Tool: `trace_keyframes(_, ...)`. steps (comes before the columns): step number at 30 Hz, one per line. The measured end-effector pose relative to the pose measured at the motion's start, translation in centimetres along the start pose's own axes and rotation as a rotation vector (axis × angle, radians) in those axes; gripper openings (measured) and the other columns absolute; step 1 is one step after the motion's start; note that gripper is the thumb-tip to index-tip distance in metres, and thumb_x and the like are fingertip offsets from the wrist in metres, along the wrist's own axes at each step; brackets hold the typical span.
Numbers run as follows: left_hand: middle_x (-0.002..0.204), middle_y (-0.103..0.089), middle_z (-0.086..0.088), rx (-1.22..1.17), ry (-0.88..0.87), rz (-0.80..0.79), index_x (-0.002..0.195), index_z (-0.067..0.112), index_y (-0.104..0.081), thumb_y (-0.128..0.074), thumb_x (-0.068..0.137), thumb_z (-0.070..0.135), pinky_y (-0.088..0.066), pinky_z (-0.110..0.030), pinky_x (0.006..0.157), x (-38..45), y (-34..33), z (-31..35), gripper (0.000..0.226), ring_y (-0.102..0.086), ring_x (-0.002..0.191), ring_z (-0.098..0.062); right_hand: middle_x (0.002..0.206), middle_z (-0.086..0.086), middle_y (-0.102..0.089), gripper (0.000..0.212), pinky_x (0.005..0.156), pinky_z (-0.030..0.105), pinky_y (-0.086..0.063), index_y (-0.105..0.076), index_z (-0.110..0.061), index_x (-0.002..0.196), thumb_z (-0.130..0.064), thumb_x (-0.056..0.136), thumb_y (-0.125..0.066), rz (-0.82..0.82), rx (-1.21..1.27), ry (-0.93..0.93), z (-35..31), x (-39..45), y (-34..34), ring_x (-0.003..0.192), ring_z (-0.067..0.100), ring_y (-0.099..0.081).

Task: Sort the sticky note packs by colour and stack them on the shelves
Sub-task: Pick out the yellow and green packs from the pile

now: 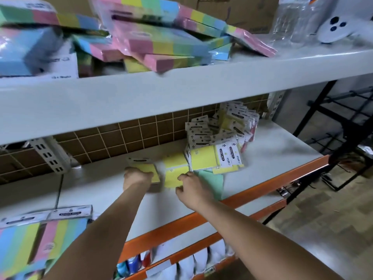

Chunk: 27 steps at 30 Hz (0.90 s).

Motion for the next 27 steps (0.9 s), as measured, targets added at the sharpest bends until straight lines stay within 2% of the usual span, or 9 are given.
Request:
trace_keyframes(4, 0.116, -0.058, -0.023, -0.154, 0.005, 0.019, 0.119, -0.006, -0.051, -0.052, 0.089, 0.009, -0.040, -0.031, 0.073, -1.0, 0.6, 0.3, 0.034, -0.056, 0.106, -0.039, 0.125, 0.009, -0.055, 0.035, 0.083, 0.034, -0.048, -0.055, -0.011, 0.127, -0.026, 0.097, -0.047, 0.061, -0.022, 0.008, -0.8, 1.1, 1.0, 0.109, 0.029, -0.057)
trace_keyframes(8, 0.111, -0.059, -0.022, -0.331, 0.024, -0.020, 0.117, -0.003, -0.051, -0.047, 0.086, 0.004, -0.053, -0.041, 0.084, -2.3, 0.8, -0.4, 0.032, -0.058, 0.101, -0.041, 0.111, 0.012, -0.063, 0.023, 0.069, 0.029, -0.044, -0.062, -0.008, 0.110, -0.021, 0.098, -0.047, 0.112, -0.041, -0.033, -2.2, 3.0, 1.9, 0.099, 0.030, -0.062)
trace_keyframes(11, 0.105, -0.059, -0.020, -0.430, 0.053, -0.097, 0.114, 0.003, -0.050, -0.044, 0.079, 0.006, -0.056, -0.052, 0.079, -2.0, 0.6, -1.3, 0.035, -0.062, 0.092, -0.042, 0.105, 0.014, -0.067, 0.024, 0.066, 0.028, -0.041, -0.065, -0.006, 0.103, -0.021, 0.098, -0.048, 0.125, -0.081, -0.064, -3.1, 4.2, 2.3, 0.098, 0.029, -0.065)
trace_keyframes(13, 0.101, -0.059, -0.019, -0.478, 0.067, -0.141, 0.111, 0.005, -0.049, -0.043, 0.079, 0.007, -0.056, -0.053, 0.078, -2.4, 0.8, -1.5, 0.032, -0.065, 0.088, -0.042, 0.108, 0.013, -0.066, 0.026, 0.069, 0.027, -0.041, -0.065, -0.007, 0.104, -0.026, 0.098, -0.049, 0.114, -0.110, -0.065, -3.4, 5.1, 2.2, 0.103, 0.028, -0.062)
trace_keyframes(15, 0.102, -0.058, -0.018, -0.523, 0.078, -0.160, 0.106, 0.007, -0.046, -0.043, 0.084, 0.006, -0.056, -0.047, 0.080, -3.3, 1.4, -1.5, 0.022, -0.066, 0.089, -0.042, 0.118, 0.012, -0.061, 0.038, 0.082, 0.029, -0.043, -0.061, -0.009, 0.114, -0.040, 0.095, -0.052, 0.074, -0.196, -0.051, -3.2, 6.2, 1.6, 0.113, 0.027, -0.055)
trace_keyframes(19, 0.098, -0.054, -0.015, -0.572, 0.098, -0.169, 0.108, 0.007, -0.044, -0.043, 0.089, 0.006, -0.054, -0.041, 0.078, -3.6, 2.3, -1.9, 0.019, -0.066, 0.088, -0.040, 0.146, 0.015, -0.037, 0.073, 0.110, 0.040, -0.032, -0.037, -0.016, 0.142, -0.057, 0.086, -0.058, -0.062, -0.298, -0.068, -2.4, 8.2, -0.2, 0.138, 0.033, -0.029)
trace_keyframes(21, 0.091, -0.051, -0.012, -0.578, 0.107, -0.171, 0.110, 0.005, -0.043, -0.043, 0.091, 0.005, -0.054, -0.037, 0.072, -3.6, 2.7, -2.0, 0.019, -0.063, 0.073, -0.033, 0.145, 0.015, -0.038, 0.072, 0.108, 0.039, -0.034, -0.038, -0.018, 0.142, -0.058, 0.085, -0.058, -0.077, -0.247, -0.097, -2.3, 8.6, -0.9, 0.140, 0.033, -0.027)
trace_keyframes(23, 0.086, -0.046, -0.008, -0.597, 0.119, -0.178, 0.112, 0.006, -0.043, -0.045, 0.092, 0.004, -0.050, -0.033, 0.066, -3.6, 3.0, -2.1, 0.020, -0.056, 0.070, -0.028, 0.137, 0.014, -0.048, 0.060, 0.102, 0.035, -0.039, -0.046, -0.018, 0.136, -0.052, 0.087, -0.057, -0.039, -0.245, -0.088, -2.4, 8.7, -1.2, 0.137, 0.033, -0.032)
trace_keyframes(27, 0.089, -0.046, -0.009, -0.612, 0.159, -0.168, 0.115, 0.007, -0.044, -0.045, 0.091, 0.005, -0.052, -0.039, 0.079, -3.2, 3.1, -2.3, 0.024, -0.056, 0.097, -0.038, 0.124, 0.013, -0.057, 0.048, 0.093, 0.032, -0.041, -0.055, -0.017, 0.125, -0.044, 0.086, -0.057, 0.005, -0.250, -0.059, -2.7, 8.2, -0.7, 0.123, 0.034, -0.044)
Point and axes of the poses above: each hand's wrist, its own x-axis towards the middle knuckle, its own y-axis out of the back of the hand, z = x × y, the point moved 1 cm from there along x, towards the middle knuckle
